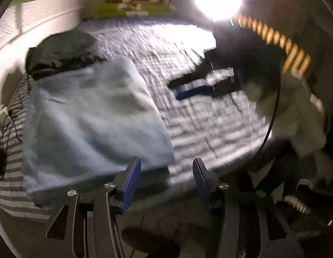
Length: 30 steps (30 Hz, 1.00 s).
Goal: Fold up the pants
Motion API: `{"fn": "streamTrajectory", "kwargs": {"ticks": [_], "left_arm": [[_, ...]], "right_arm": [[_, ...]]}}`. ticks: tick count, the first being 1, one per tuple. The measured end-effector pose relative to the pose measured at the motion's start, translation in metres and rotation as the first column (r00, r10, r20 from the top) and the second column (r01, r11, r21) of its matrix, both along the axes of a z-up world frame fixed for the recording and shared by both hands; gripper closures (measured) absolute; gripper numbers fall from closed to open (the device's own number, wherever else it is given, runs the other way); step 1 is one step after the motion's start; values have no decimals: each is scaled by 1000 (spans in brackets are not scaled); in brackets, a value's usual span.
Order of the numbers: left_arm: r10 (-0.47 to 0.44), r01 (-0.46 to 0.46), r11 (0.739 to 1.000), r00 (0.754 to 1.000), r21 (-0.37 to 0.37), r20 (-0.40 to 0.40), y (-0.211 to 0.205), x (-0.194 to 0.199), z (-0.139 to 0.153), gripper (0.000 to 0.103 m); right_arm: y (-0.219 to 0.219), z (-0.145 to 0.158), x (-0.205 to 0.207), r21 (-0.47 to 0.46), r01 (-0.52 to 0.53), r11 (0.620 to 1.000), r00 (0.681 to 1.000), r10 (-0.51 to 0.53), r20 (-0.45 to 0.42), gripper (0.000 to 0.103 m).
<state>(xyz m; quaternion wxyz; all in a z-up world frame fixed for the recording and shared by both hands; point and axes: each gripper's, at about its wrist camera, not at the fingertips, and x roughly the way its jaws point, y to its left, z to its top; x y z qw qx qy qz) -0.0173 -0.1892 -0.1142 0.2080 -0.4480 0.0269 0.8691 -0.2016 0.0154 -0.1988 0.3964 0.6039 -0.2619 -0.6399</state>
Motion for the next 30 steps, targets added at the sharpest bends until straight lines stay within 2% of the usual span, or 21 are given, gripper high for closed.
{"fn": "streamTrajectory", "kwargs": {"ticks": [4, 6, 8, 9, 12, 15, 17, 18, 20, 21, 23, 27, 30], "left_arm": [[99, -99, 995, 994, -2, -51, -12, -32, -2, 49], [148, -148, 989, 989, -3, 2, -20, -51, -24, 49], [147, -147, 989, 986, -13, 74, -22, -61, -48, 49], [140, -140, 990, 987, -16, 75, -24, -63, -57, 49], [137, -139, 990, 987, 17, 84, -32, -62, -44, 49], [199, -199, 980, 980, 25, 4, -61, -61, -13, 43], [299, -298, 954, 954, 35, -20, -97, -72, 0, 25], [373, -372, 927, 928, 49, -18, -123, -83, 4, 23], [417, -418, 905, 908, 80, 36, -155, -95, 0, 18], [432, -437, 895, 899, 90, 72, -170, -105, -5, 18], [448, -460, 885, 884, 77, 130, -191, -124, -17, 18], [416, -434, 900, 886, 48, 203, -207, -153, -41, 17], [400, -430, 900, 879, 70, 261, -218, -168, -56, 15]], "right_arm": [[-5, 3, -16, 32, 25, 999, 998, -24, -50, 70], [-13, 2, -23, 55, 27, 998, 997, -23, -74, 67], [-20, 0, -27, 71, 28, 997, 996, -21, -89, 66], [-26, -3, -29, 88, 19, 996, 995, -10, -99, 66], [-42, -9, -30, 157, -19, 987, 989, 42, -145, 66], [-41, -9, -26, 163, -20, 986, 979, 52, -196, 66], [-43, -5, -23, 195, -4, 981, 965, 54, -256, 60], [-44, -2, -21, 212, 7, 977, 955, 56, -292, 58], [-45, 0, -21, 235, 17, 972, 945, 62, -323, 52], [-44, -1, -23, 236, 18, 972, 947, 59, -315, 46], [-47, -3, -27, 230, 12, 973, 956, 56, -288, 44], [-56, -11, -35, 246, -21, 969, 967, 82, -242, 44], [-62, -22, -41, 246, -40, 968, 978, 88, -189, 44]]}}
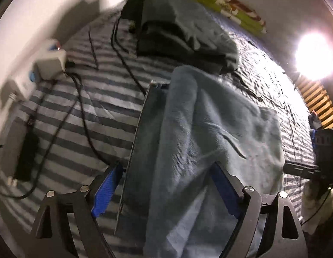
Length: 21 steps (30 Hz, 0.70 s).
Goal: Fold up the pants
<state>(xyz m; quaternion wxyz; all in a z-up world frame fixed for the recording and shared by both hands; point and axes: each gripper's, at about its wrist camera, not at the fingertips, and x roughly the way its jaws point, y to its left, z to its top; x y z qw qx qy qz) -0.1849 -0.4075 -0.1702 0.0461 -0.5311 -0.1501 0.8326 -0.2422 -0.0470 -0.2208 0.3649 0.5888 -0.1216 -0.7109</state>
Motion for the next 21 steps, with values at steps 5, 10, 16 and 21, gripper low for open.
{"fn": "streamTrajectory", "kwargs": {"ticks": [5, 10, 16, 21], "left_arm": [[-24, 22, 996, 999, 83, 29, -11, -20, -19, 12], [-37, 36, 990, 999, 138, 5, -11, -31, -30, 22], [-65, 67, 986, 998, 152, -22, -2, -33, -32, 50], [-53, 59, 991, 997, 121, -54, 0, -26, -22, 64]], "right_arm": [[-10, -9, -11, -38, -7, 999, 999, 9, 40, 44], [-32, -10, -11, -61, -75, 995, 996, 78, 37, 42], [-53, -8, -9, -22, -104, 994, 995, 104, -13, 63], [-47, -8, -9, -63, -73, 995, 997, 74, 1, 78]]}}
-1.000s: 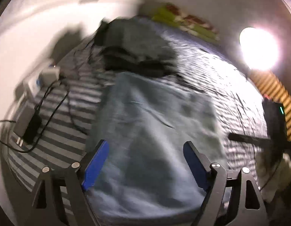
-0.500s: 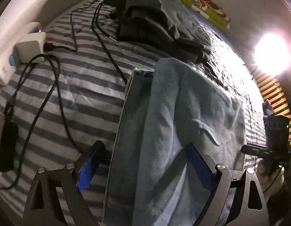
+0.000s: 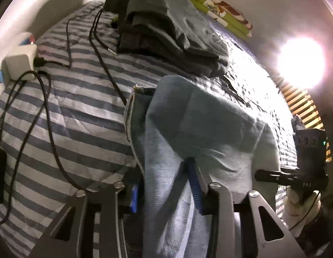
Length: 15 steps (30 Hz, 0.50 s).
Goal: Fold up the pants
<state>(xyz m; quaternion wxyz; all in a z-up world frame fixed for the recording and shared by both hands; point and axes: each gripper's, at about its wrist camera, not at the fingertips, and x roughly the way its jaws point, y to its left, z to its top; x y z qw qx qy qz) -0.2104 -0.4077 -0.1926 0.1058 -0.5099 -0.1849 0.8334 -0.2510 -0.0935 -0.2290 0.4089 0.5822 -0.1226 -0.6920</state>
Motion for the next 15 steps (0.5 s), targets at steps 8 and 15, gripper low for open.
{"fn": "streamTrajectory", "kwargs": {"ticks": [8, 15], "left_arm": [[20, -21, 1000, 999, -9, -26, 5, 2, -6, 50], [112, -116, 993, 987, -25, -118, 9, 27, 22, 84]], "right_arm": [[-4, -11, -8, 7, 19, 1000, 999, -19, 46, 76], [-11, 30, 15, 82, 3, 997, 989, 10, -148, 86]]}}
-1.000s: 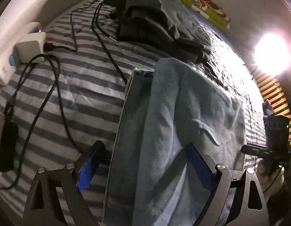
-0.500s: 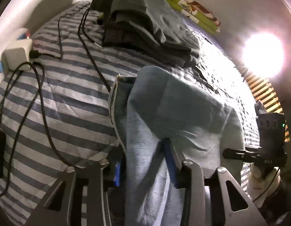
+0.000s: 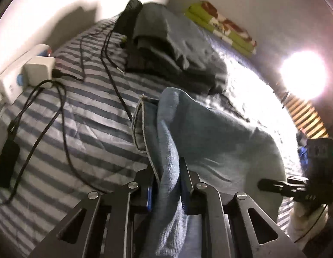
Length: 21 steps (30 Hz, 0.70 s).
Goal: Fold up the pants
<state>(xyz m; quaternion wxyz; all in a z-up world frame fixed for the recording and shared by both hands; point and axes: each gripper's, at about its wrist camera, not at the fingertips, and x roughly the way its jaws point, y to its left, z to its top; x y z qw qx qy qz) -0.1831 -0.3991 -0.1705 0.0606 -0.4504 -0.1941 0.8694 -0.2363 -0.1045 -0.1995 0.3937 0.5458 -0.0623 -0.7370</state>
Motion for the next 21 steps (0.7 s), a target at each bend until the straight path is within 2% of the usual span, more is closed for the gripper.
{"fn": "streamTrajectory", "kwargs": {"ticks": [4, 11, 16, 21], "left_arm": [[19, -20, 1000, 997, -9, -74, 3, 25, 25, 84], [33, -30, 999, 982, 21, -185, 8, 41, 77, 85], [18, -19, 1000, 956, 0, -292, 14, 18, 132, 85], [8, -34, 997, 923, -62, -385, 12, -27, 190, 85]], "right_arm": [[-3, 34, 23, 41, -45, 998, 986, 51, -158, 87], [8, 90, 24, -3, -45, 999, 958, 43, -284, 89], [10, 128, -5, -54, -20, 998, 937, 0, -349, 90], [-6, 167, -55, -89, -5, 996, 906, -33, -421, 90]]}}
